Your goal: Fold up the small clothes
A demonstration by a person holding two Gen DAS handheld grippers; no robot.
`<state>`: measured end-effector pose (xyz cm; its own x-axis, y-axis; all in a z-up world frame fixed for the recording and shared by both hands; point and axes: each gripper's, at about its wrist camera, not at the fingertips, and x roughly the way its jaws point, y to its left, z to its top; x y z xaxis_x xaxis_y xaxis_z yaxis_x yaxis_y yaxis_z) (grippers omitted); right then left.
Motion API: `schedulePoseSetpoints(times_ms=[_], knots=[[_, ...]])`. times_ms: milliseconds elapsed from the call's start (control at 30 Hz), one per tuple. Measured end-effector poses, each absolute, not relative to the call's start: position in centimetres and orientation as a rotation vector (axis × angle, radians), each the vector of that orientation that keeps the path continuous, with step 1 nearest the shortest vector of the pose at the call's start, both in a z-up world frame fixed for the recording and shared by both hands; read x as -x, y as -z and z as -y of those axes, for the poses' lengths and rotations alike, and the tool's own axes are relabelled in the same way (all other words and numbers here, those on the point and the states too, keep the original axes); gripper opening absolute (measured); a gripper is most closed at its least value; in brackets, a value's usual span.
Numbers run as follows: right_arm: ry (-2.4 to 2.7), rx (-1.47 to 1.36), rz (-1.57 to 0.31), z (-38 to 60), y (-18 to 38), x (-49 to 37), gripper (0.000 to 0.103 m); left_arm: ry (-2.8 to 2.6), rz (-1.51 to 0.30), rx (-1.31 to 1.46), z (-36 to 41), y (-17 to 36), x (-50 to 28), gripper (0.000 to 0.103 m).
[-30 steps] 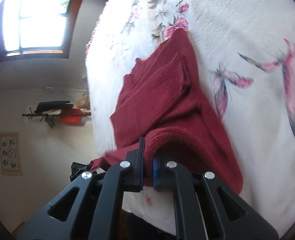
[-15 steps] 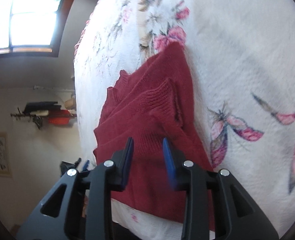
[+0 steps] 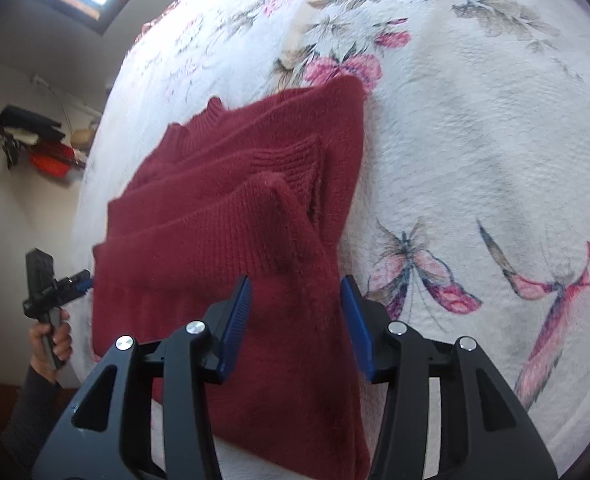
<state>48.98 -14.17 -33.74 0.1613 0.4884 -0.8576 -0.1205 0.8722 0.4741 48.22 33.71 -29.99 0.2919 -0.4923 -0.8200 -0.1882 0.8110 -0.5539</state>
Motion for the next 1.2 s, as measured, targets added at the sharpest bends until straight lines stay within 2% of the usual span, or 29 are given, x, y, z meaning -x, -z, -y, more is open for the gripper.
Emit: schedulePoseSetpoints(times_ms=[67,100,133,167,200,500,667,900,1200], knots=[[-0.448,-0.308,-1.343,13.8,34.1,-49.0,0.044,0.219,-1.272,0.601,-33.4,29.8,-48.2,0.056],[-0.446,-0.298,-1.343,13.6,34.3,-49.0,0.035,0.214,-1.266,0.572,-33.2,29.6,-48.2,0.046],[-0.442,-0.286,-1.345,13.4,34.4,-49.0,0.027,0.207,-1.272,0.551,-33.0,29.5,-48.2,0.015],[-0.432,-0.271,-1.343,13.3,34.5,-48.9,0.009,0.201,-1.268,0.543,-33.1,29.3,-48.0,0.012],[-0.420,-0.264,-1.332,13.3,34.4,-48.9,0.006,0.199,-1.260,0.544,-33.2,29.1,-47.8,0.011],[-0.418,-0.295,-1.223,14.0,30.9,-46.8,0.005,0.223,-1.112,0.506,-32.5,24.7,-45.5,0.009],[-0.432,-0.287,-1.144,13.9,27.4,-47.2,0.005,0.245,-1.012,0.479,-32.9,20.5,-45.3,0.009],[-0.434,-0.321,-1.077,13.9,24.1,-52.0,0.005,0.245,-0.938,0.422,-34.4,16.3,-50.4,0.009],[-0.363,-0.328,-1.125,12.6,25.7,-60.7,0.005,0.204,-0.988,0.447,-35.8,18.8,-59.7,0.009]])
